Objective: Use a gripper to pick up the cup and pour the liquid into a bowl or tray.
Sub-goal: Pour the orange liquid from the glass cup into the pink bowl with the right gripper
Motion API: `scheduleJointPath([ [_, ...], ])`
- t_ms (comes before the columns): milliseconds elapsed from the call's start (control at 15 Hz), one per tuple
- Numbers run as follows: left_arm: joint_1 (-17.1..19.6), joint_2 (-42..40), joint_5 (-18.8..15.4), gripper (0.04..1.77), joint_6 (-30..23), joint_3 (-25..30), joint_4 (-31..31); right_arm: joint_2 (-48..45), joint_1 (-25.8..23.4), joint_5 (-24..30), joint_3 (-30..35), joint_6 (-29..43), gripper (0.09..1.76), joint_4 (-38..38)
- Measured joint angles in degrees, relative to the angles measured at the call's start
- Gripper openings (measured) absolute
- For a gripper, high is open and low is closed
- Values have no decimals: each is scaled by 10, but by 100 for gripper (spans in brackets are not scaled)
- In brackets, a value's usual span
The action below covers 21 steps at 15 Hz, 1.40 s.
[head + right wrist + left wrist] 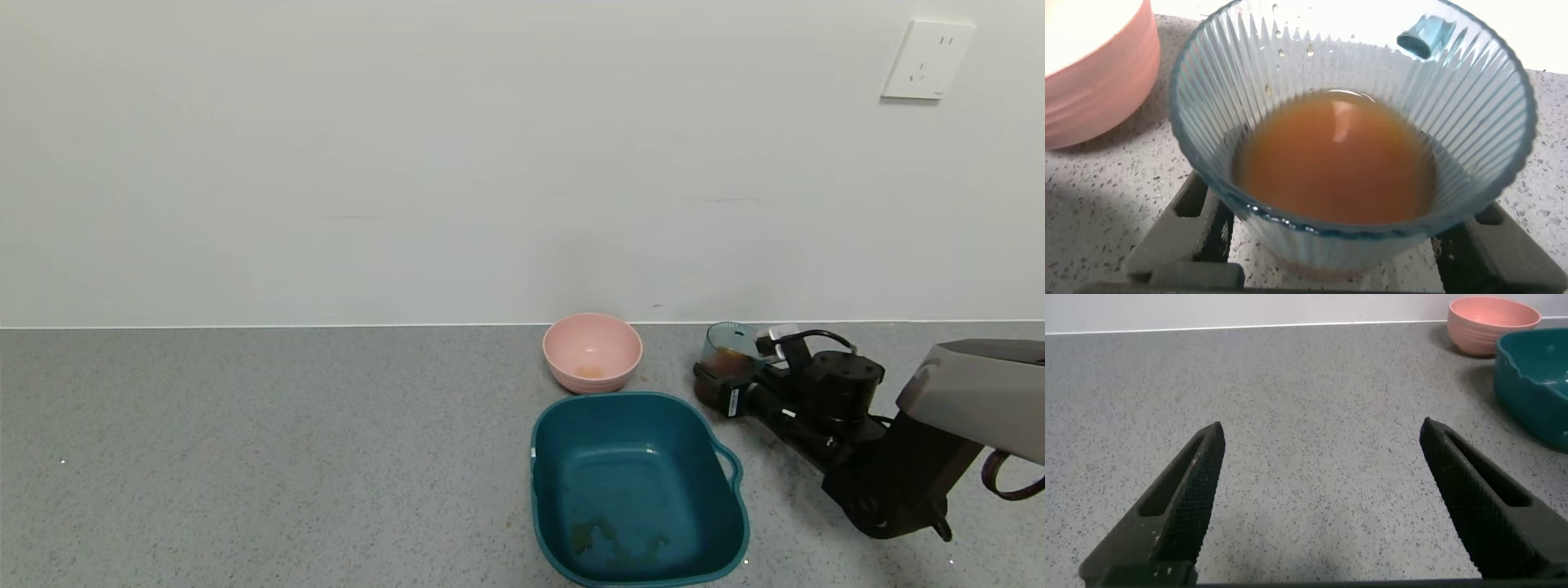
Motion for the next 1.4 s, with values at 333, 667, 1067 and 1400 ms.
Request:
scheduleJointPath([
  [333,0,0,0,172,0,0,0,-26,-5,6,1,0,135,45],
  [667,0,0,0,172,0,0,0,-75,-10,11,-3,-1,135,95],
  [1067,0,0,0,172,0,0,0,-136,-12,16,-23,-1,135,168],
  [1400,0,0,0,172,0,0,0,-185,-6,15,-55,-2,135,251],
])
